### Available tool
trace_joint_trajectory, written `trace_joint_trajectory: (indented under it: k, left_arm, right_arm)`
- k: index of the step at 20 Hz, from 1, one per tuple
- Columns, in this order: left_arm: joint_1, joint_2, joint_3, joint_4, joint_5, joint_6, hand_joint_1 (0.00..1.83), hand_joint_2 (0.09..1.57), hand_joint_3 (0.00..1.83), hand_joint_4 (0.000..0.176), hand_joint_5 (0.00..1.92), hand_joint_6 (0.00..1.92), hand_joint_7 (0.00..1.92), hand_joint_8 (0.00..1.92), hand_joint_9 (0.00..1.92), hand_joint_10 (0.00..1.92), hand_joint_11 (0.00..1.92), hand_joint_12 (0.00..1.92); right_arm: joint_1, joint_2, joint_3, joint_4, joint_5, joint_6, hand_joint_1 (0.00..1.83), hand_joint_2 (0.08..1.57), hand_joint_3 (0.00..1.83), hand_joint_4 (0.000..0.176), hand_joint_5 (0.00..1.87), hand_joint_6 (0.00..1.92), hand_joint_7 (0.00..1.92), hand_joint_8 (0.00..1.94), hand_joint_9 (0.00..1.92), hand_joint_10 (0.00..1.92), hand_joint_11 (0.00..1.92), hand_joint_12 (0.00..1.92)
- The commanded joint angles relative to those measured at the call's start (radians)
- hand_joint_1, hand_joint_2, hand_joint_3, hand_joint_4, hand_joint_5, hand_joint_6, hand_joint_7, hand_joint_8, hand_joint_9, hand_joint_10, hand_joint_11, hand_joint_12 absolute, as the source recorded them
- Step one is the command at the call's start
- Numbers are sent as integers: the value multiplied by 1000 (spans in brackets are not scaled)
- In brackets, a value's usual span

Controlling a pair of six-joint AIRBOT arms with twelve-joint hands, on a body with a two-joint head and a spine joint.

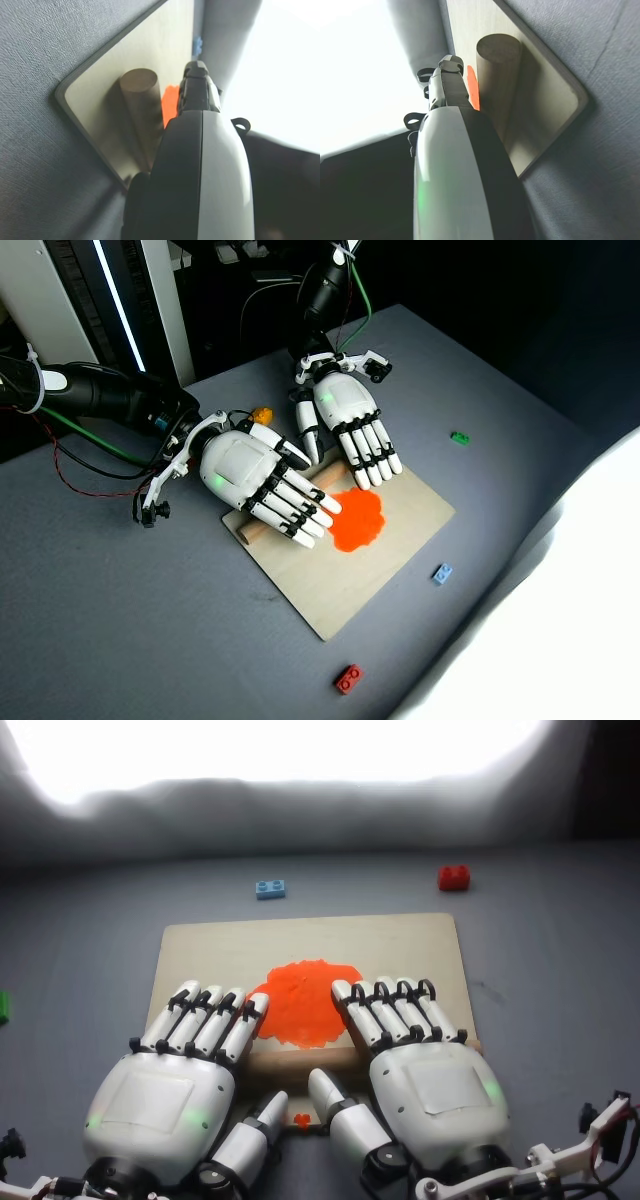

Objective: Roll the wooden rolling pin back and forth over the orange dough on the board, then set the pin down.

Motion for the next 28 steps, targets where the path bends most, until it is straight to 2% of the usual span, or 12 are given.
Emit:
trace_joint_trajectory:
  k: [1, 10, 11, 14, 15, 19, 20, 21, 28]
  left_arm:
    - [-6, -4, 6, 54, -100, 1, 0, 1570, 14, 0, 54, 0, 72, 0, 43, 1, 0, 0]
    - [-12, -9, 9, 45, -89, 9, 0, 1569, 15, 0, 50, 0, 78, 1, 48, 1, 0, 5]
    - [-13, -11, 11, 44, -86, 9, 0, 1569, 14, 0, 56, 2, 86, 5, 60, 6, 19, 13]
    - [-19, -15, 12, 35, -81, 9, 0, 1571, 22, 0, 47, 1, 72, 1, 49, 1, 7, 11]
    - [-21, -15, 12, 32, -81, 9, 0, 1571, 24, 0, 11, 0, 36, 0, 6, 0, 0, 0]
    - [-27, -17, 18, 21, -76, -1, 0, 1571, 27, 0, 14, 2, 32, 0, 8, 2, 0, 0]
    - [-29, -17, 20, 21, -76, -8, 0, 1571, 38, 0, 2, 0, 6, 0, 1, 0, 0, 0]
    - [-33, -17, 21, 19, -73, -9, 0, 1571, 40, 0, 0, 0, 3, 1, 0, 0, 0, 0]
    - [-48, -24, 35, -18, -72, -19, 0, 1569, 34, 0, 0, 0, 1, 0, 0, 0, 0, 0]
  right_arm:
    - [12, -3, 7, -88, 88, -1, 0, 1571, 13, 0, 143, 0, 160, 2, 103, 7, 0, 213]
    - [8, -33, 45, -86, 114, -46, 0, 1571, 56, 0, 107, 0, 131, 0, 100, 1, 0, 264]
    - [8, -35, 45, -83, 117, -51, 0, 1571, 47, 0, 118, 4, 145, 4, 114, 5, 0, 317]
    - [14, -43, 45, -50, 136, -86, 0, 1571, 47, 0, 111, 6, 124, 5, 93, 6, 0, 276]
    - [15, -45, 45, -43, 143, -96, 0, 1571, 77, 0, 93, 0, 111, 3, 79, 2, 0, 194]
    - [18, -49, 45, -17, 157, -124, 0, 1571, 70, 0, 91, 1, 105, 0, 78, 1, 0, 204]
    - [18, -50, 45, -16, 157, -124, 0, 1571, 77, 0, 87, 0, 92, 2, 64, 4, 0, 154]
    - [18, -50, 45, -14, 154, -125, 0, 1571, 86, 0, 23, 2, 37, 1, 19, 2, 0, 13]
    - [34, -59, 59, 6, 130, -122, 0, 1571, 112, 0, 2, 1, 1, 0, 0, 0, 0, 0]
